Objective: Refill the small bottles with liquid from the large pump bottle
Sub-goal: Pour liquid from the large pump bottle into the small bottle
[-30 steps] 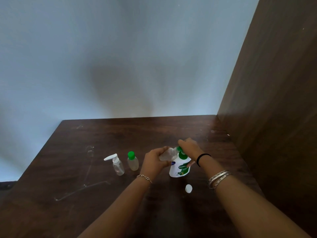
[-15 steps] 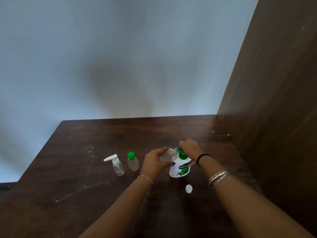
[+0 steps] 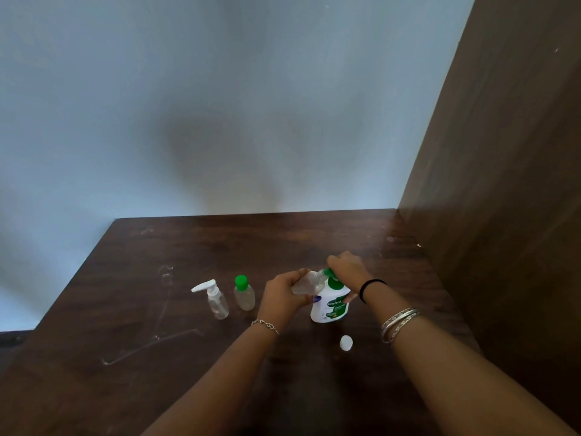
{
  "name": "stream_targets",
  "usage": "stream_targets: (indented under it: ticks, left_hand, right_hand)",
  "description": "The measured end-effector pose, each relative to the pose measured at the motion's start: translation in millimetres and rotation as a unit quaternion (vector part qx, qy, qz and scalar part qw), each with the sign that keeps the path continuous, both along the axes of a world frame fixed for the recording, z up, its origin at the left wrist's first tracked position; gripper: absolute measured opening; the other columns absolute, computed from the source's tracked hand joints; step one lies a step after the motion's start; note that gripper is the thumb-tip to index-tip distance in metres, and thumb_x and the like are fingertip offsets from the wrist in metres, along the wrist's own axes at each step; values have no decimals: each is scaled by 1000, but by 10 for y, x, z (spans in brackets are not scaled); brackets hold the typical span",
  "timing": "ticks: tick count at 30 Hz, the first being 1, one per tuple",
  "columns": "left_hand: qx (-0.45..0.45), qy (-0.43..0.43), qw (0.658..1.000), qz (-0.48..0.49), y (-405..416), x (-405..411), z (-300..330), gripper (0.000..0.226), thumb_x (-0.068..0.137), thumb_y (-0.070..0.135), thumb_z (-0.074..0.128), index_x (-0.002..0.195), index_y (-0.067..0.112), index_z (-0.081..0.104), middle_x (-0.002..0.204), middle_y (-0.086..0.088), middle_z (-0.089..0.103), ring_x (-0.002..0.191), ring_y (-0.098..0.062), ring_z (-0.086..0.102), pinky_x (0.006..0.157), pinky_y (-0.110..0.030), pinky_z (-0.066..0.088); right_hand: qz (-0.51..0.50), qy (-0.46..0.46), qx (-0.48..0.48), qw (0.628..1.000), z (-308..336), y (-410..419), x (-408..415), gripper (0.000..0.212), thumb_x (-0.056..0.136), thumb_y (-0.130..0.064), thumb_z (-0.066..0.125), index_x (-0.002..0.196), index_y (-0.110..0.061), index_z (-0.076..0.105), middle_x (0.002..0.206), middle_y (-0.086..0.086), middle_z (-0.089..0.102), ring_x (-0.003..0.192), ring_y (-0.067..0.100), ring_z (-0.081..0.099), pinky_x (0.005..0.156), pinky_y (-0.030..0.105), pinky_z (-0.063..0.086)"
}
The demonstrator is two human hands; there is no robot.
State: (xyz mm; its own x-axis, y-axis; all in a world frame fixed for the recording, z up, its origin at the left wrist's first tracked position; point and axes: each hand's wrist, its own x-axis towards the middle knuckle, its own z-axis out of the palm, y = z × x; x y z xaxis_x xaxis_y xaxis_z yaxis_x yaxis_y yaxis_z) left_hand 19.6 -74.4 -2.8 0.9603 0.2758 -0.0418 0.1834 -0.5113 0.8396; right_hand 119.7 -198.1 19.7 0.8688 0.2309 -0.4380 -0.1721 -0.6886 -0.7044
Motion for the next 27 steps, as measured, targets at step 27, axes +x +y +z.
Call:
stream_targets:
  ticks: [27]
  left_hand:
    - [11,7,1000,-2,4,-2,22,58,64,18,80,118,15,60,114,-3,67,104,-5,56,78,-5,34]
  right_hand:
    - [-15,11,37,999,-11,-4,-7,23,87,-20,45,67,-11,51,87,15,52,79,31,58,40,27,49]
